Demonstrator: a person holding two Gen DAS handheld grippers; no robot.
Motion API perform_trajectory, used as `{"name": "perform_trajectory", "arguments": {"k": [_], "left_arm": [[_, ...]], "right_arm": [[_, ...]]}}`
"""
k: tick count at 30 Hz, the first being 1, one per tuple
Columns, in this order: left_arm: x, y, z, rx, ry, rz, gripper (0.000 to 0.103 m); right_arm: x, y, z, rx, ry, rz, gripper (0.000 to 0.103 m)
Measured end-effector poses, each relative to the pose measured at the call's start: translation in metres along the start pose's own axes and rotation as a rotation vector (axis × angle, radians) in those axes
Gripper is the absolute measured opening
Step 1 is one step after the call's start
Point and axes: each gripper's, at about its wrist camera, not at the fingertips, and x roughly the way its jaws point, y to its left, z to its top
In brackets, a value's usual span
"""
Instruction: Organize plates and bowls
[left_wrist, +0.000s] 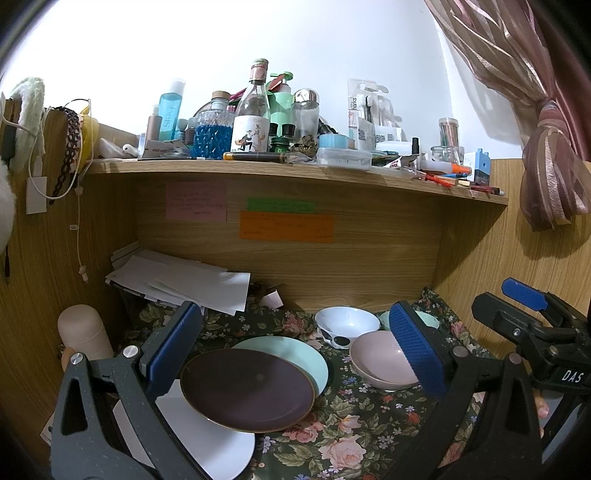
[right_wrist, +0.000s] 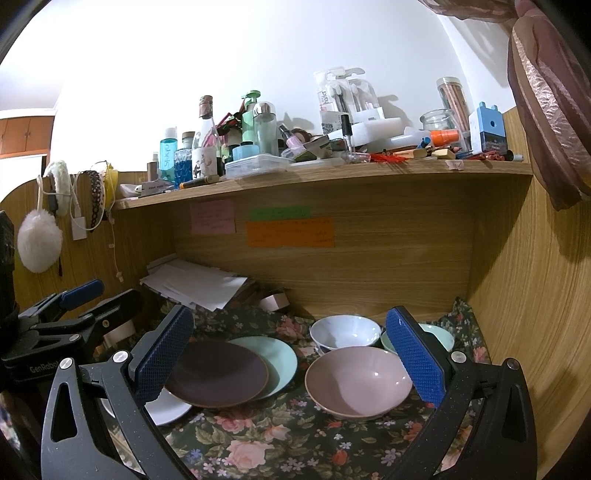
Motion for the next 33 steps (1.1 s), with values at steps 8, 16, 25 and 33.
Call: {"name": "perform_trajectory", "arguments": {"k": [8, 16, 25, 33], "left_arm": [[0.000, 0.000, 0.000, -0.004, 0.001, -0.001, 0.103], [0.008, 0.006, -0.001, -0.010, 0.014, 0.023, 0.103], [0.038, 0.041, -0.019, -0.025, 0.092, 0.088, 0.103], [0.079, 0.088, -0.048, -0.040, 0.241, 0.120, 0.103]], "right_arm": [[0.000, 0.000, 0.000, 0.005, 0.001, 0.000, 0.103], [0.011, 0.000, -0.004, -0.002, 0.026, -0.001, 0.103], [0.052, 0.009, -0.023, -0.021, 0.101, 0.029, 0.103], [0.101, 0.022, -0.045, -0.015, 0.234, 0.083, 0.103]]}}
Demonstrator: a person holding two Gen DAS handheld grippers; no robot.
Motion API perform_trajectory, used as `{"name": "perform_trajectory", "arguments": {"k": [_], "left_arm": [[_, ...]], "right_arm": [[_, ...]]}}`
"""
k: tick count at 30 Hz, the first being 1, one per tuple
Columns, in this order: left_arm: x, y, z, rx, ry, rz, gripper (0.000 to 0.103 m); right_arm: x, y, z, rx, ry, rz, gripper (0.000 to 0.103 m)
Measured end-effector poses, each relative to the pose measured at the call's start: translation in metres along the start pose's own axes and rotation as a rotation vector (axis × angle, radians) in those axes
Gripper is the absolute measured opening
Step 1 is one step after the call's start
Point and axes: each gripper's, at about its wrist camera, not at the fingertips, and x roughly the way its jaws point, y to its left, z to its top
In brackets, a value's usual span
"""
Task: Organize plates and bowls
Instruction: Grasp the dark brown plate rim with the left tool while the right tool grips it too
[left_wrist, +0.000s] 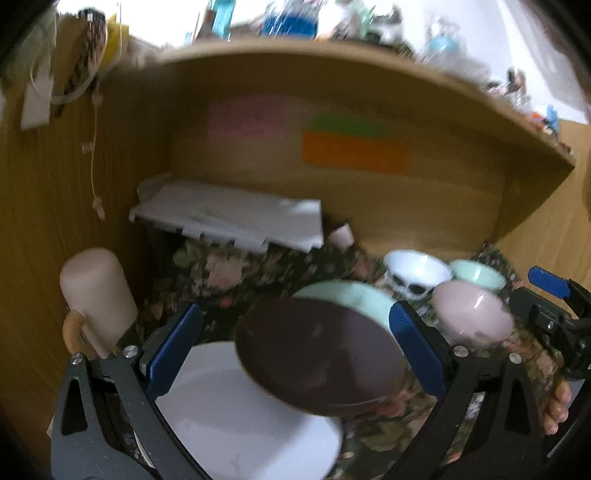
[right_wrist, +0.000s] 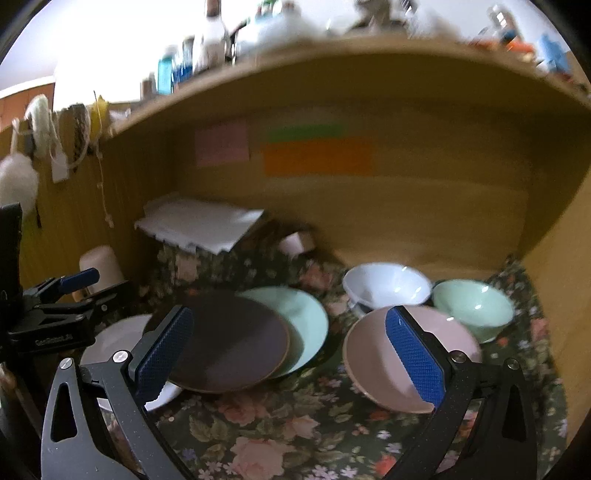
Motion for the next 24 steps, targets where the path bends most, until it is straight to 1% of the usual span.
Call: {"name": "perform_trajectory", "arguments": {"k": [4, 6, 8, 10, 12, 14, 16, 18, 21, 23, 24], "left_arm": [[0.020, 0.016, -0.009, 0.020, 0.061, 0.012, 0.102], [0.026, 0.021, -0.011, 0.028, 0.084, 0.009, 0.101], [0.034, 0.026, -0.014, 0.036, 0.116, 0.008, 0.092], [0.040, 0.031, -0.016, 0.040, 0.146, 0.007, 0.088], [0.049, 0.038, -0.019, 0.034, 0.176, 0.008, 0.086], [0.057, 0.043, -0.022, 0.032, 0.203, 0.012, 0.084], [0.063, 0.048, -0.024, 0.030, 0.227, 0.010, 0.084], [0.068, 0.051, -0.026, 0.031, 0.247, -0.004, 0.083], [0.076, 0.054, -0.029, 0.029, 0.283, -0.029, 0.078], [0.082, 0.056, -0.031, 0.020, 0.317, -0.056, 0.068], [0.085, 0.056, -0.032, 0.014, 0.338, -0.066, 0.066]], "right_arm": [[0.030, 0.005, -0.006, -0.013, 0.085, 0.007, 0.103], [0.043, 0.008, -0.008, -0.018, 0.127, 0.019, 0.099], [0.057, 0.009, -0.009, -0.026, 0.167, 0.038, 0.091], [0.071, 0.011, -0.010, -0.031, 0.210, 0.056, 0.089], [0.086, 0.011, -0.011, -0.031, 0.257, 0.064, 0.084], [0.102, 0.010, -0.013, -0.033, 0.311, 0.072, 0.074], [0.114, 0.008, -0.015, -0.024, 0.355, 0.063, 0.072], [0.123, 0.005, -0.017, -0.014, 0.392, 0.065, 0.068], [0.134, 0.002, -0.020, 0.004, 0.439, 0.062, 0.059], [0.141, 0.001, -0.023, 0.004, 0.465, 0.063, 0.052], [0.145, 0.001, -0.023, 0.001, 0.476, 0.056, 0.050]]}}
